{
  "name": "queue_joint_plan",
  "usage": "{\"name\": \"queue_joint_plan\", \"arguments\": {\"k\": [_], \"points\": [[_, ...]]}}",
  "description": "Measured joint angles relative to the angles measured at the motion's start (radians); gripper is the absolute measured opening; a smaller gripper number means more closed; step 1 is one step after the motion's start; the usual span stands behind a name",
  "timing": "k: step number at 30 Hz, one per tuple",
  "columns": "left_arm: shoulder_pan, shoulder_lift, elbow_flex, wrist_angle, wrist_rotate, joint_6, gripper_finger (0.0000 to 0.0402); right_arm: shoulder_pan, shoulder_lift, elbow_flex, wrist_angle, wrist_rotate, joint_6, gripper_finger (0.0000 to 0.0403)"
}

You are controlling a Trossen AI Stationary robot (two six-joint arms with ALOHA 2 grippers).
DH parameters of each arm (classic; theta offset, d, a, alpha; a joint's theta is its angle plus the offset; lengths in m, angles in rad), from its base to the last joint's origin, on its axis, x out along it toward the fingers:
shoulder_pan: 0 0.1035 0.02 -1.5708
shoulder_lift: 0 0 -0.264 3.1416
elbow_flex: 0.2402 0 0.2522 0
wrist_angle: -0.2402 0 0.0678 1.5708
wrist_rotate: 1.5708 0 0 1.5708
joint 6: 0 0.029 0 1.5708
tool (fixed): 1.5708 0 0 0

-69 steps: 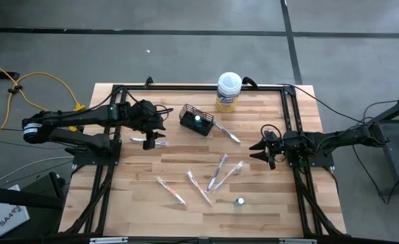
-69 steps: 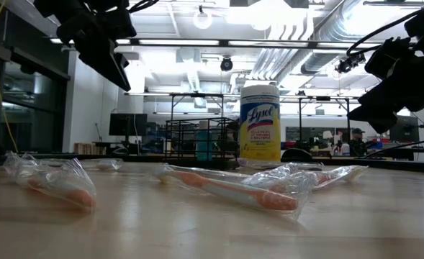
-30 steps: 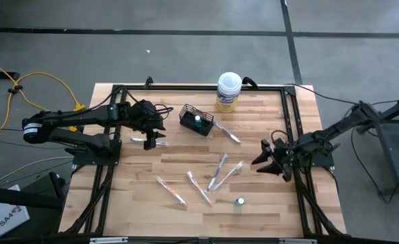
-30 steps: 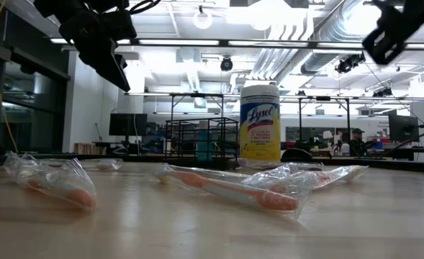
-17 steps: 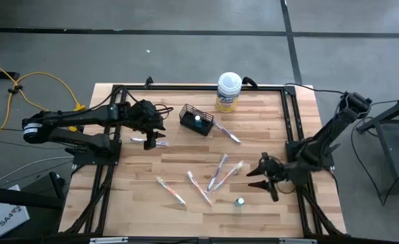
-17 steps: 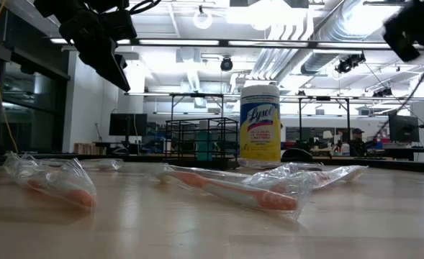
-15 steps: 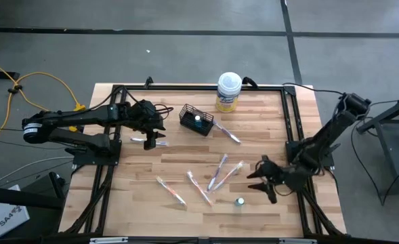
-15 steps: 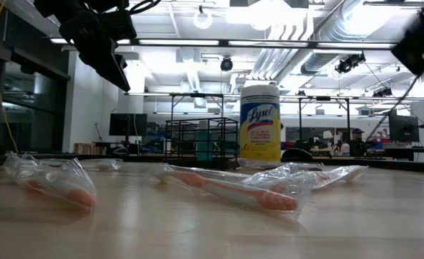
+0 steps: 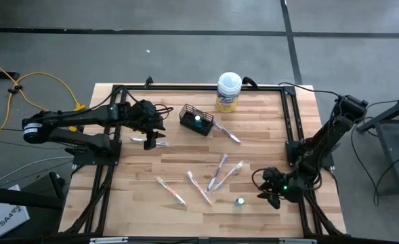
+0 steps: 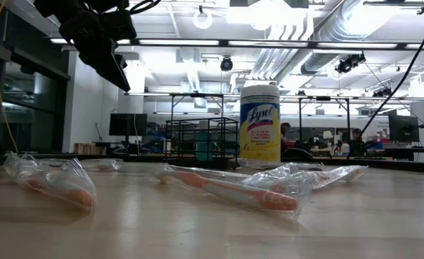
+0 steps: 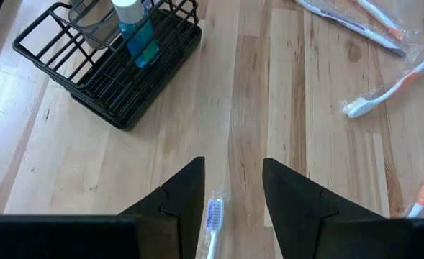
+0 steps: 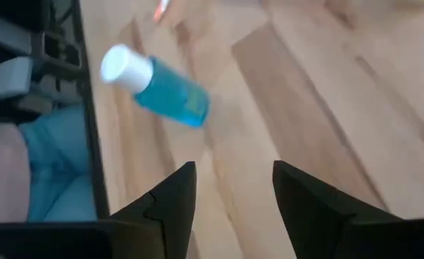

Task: Pick & Place toothbrushing station
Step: Put the blue mouthwash into the black mesh organizer

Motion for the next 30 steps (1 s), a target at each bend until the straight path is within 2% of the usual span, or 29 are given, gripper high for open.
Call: {"name": "queue_joint_plan", "arguments": {"k": [5, 15, 19, 22, 26, 30], "points": [[0.0, 0.0, 0.0, 0.0, 0.0, 0.0, 0.0136, -0.003, 0.0, 0.0, 0.029, 0.07, 0.003, 0.0176], [0.0, 0.0, 0.0, 0.0, 0.0, 0.0, 0.0136, -0.003, 0.0, 0.0, 0.075, 0.086, -0.051, 0.0176], [-0.001, 0.0, 0.0, 0.022, -0.021, -0.052, 0.0136, 0.001, 0.0, 0.0, 0.173, 0.159, -0.224, 0.0176], [0.0, 0.009, 0.001, 0.095, -0.057, -0.175, 0.0136, 0.013, -0.003, 0.0, 0.29, 0.254, -0.424, 0.0176], [0.003, 0.008, 0.001, 0.173, -0.058, -0.225, 0.0136, 0.026, -0.004, 0.001, 0.429, 0.378, -0.68, 0.0176], [0.003, 0.008, 0.001, 0.241, -0.058, -0.206, 0.0136, 0.021, -0.004, 0.001, 0.466, 0.497, -0.77, 0.0176]]}}
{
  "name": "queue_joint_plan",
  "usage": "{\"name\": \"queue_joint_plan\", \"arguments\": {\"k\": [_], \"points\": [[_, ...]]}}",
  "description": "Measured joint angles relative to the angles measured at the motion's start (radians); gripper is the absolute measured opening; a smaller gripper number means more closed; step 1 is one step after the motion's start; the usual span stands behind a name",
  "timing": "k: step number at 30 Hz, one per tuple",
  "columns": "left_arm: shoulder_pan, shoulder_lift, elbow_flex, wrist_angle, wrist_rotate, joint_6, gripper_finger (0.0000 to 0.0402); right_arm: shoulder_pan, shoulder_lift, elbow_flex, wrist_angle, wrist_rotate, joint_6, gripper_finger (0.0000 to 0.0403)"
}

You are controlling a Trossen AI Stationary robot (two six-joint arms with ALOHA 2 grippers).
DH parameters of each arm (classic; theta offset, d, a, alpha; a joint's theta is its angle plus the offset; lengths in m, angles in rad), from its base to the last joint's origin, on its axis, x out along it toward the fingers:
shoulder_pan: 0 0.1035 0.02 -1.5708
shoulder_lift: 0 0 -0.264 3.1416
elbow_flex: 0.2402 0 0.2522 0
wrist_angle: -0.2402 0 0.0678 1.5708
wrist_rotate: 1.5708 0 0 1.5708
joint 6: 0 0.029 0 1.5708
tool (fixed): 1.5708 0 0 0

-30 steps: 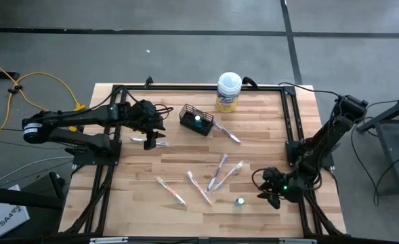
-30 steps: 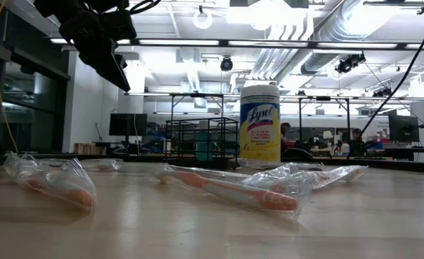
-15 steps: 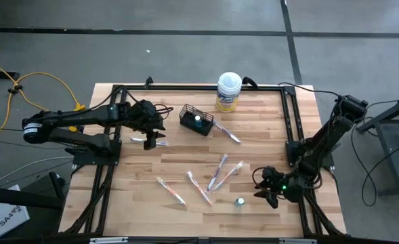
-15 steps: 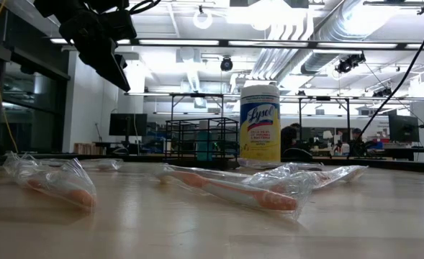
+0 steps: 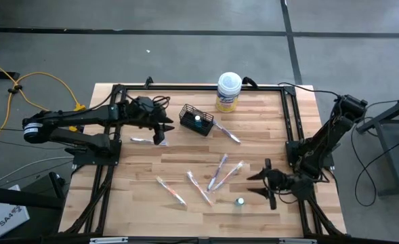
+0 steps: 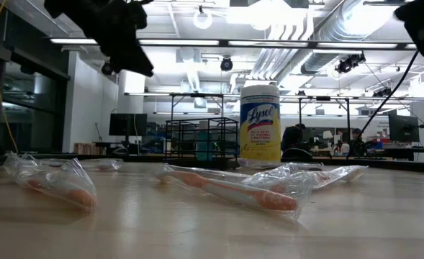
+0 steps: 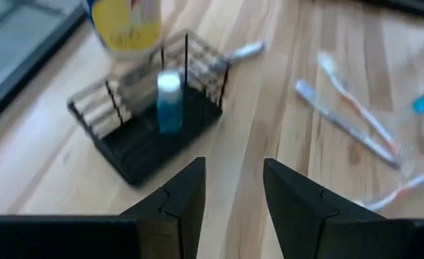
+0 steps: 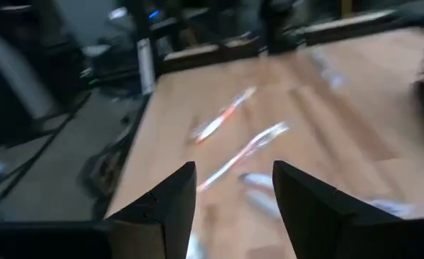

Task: Pick & Place toothbrushing station
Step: Put the blue mouthwash into the black mesh organizer

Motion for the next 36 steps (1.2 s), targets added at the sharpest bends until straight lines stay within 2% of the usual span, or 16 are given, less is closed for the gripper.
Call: {"name": "queue_joint_plan", "arguments": {"k": [2, 6, 12, 16, 20, 25, 29, 36], "points": [[0.0, 0.0, 0.0, 0.023, 0.0, 0.004, 0.0136, -0.01, 0.0, 0.0, -0.006, 0.028, -0.014, 0.0176], [0.0, 0.0, 0.0, 0.072, 0.0, 0.004, 0.0136, -0.03, 0.0, 0.0, -0.005, 0.001, -0.061, 0.0176], [0.0, 0.0, 0.0, 0.112, 0.001, 0.004, 0.0136, 0.004, 0.034, 0.0, -0.005, 0.063, 0.01, 0.0176], [0.0, 0.0, 0.0, 0.133, 0.001, 0.004, 0.0136, 0.067, 0.15, 0.0, 0.055, 0.19, 0.013, 0.0176], [0.0, 0.0, 0.0, 0.153, 0.001, 0.004, 0.0136, 0.139, 0.307, 0.0, 0.236, 0.341, 0.013, 0.0176], [0.0, 0.0, 0.0, 0.154, 0.001, 0.004, 0.0136, 0.193, 0.464, 0.0, 0.377, 0.433, 0.04, 0.0176], [0.0, 0.0, 0.0, 0.154, 0.001, 0.004, 0.0136, 0.223, 0.522, 0.0, 0.381, 0.429, 0.14, 0.0176], [0.0, 0.0, 0.0, 0.155, 0.001, 0.005, 0.0136, 0.252, 0.567, 0.002, 0.374, 0.353, 0.249, 0.0176]]}}
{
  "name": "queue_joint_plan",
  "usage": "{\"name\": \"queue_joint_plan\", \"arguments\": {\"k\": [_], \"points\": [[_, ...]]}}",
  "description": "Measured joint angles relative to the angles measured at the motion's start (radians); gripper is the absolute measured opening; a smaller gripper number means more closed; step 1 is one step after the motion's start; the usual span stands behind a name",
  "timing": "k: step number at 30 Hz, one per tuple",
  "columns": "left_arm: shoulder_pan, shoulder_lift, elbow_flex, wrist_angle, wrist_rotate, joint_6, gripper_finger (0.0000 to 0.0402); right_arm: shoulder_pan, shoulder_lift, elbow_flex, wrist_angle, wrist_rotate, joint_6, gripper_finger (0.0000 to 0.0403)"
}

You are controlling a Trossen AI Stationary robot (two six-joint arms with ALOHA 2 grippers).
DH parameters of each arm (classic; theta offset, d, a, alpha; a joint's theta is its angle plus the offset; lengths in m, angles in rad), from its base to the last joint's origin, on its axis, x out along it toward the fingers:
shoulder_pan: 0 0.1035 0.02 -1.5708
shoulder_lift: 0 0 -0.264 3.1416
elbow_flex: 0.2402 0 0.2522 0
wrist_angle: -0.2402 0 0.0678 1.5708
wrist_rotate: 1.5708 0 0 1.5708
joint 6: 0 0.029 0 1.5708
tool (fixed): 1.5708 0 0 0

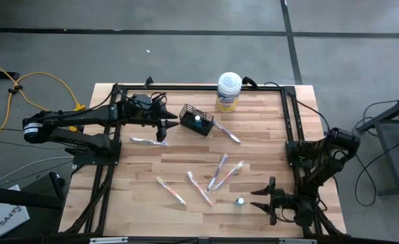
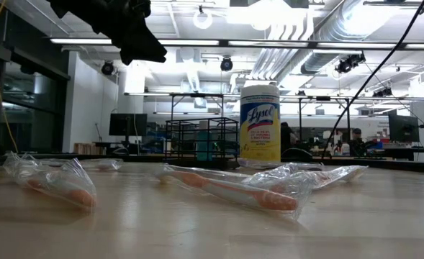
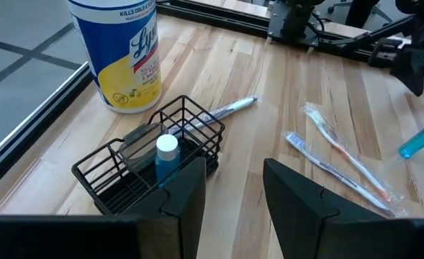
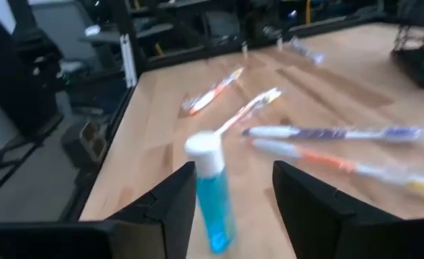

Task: Pick & Place toothbrushing station
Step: Put the blue mouthwash into the black mesh organizer

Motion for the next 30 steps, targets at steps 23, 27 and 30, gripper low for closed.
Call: {"name": "queue_joint_plan", "arguments": {"k": [23, 27, 30], "points": [[0.0, 0.0, 0.0, 0.0, 0.0, 0.0, 0.0136, -0.008, 0.129, 0.168, -0.203, 0.058, 0.182, 0.0176], [0.0, 0.0, -0.001, 0.0, 0.0, 0.0, 0.0136, -0.012, 0.129, 0.168, -0.216, 0.039, 0.21, 0.0176], [0.0, 0.0, -0.001, 0.0, 0.0, 0.0, 0.0136, -0.015, 0.129, 0.168, -0.226, 0.033, 0.234, 0.0176]]}}
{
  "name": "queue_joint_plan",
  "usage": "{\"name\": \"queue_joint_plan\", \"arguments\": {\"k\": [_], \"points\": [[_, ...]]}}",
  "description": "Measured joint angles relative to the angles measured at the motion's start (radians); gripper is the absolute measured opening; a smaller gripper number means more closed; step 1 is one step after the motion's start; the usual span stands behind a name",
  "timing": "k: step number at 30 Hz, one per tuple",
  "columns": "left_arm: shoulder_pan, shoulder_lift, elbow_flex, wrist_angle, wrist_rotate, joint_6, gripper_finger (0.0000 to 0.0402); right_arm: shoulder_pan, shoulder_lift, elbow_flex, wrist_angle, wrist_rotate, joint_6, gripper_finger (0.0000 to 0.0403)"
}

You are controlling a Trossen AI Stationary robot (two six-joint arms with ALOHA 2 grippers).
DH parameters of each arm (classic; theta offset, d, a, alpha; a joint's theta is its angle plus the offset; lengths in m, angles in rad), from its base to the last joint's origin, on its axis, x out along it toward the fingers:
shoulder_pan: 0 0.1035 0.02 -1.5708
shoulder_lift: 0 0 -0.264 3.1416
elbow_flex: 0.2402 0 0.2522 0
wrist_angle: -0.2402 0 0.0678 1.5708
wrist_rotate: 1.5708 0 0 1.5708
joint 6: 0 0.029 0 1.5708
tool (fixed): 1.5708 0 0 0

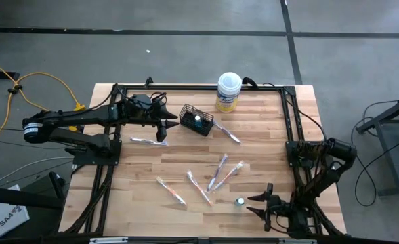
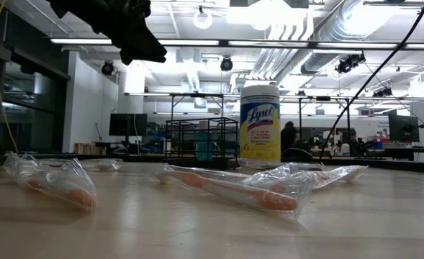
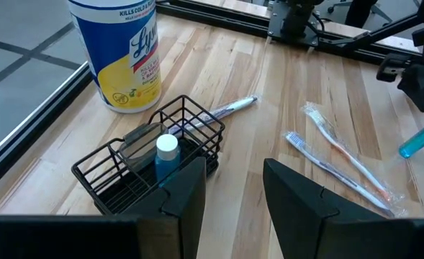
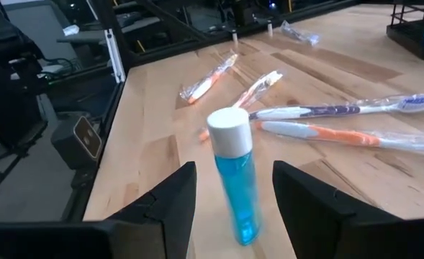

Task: Pick & Place toothbrushing station
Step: Put the blue mouthwash into the black mesh organizer

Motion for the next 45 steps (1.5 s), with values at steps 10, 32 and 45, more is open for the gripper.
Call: {"name": "queue_joint_plan", "arguments": {"k": [10, 32, 45], "points": [[0.0, 0.0, 0.0, 0.0, 0.0, 0.0, 0.0136, 0.0, 0.0, 0.0, -0.028, 0.003, 0.078, 0.0176], [0.0, 0.0, 0.0, 0.0, 0.0, 0.0, 0.0136, -0.04, -0.001, 0.021, -0.068, -0.028, 0.008, 0.0176], [0.0, 0.0, 0.0, 0.0, 0.0, 0.0, 0.0136, -0.061, 0.002, 0.021, -0.117, -0.131, 0.081, 0.0176]]}}
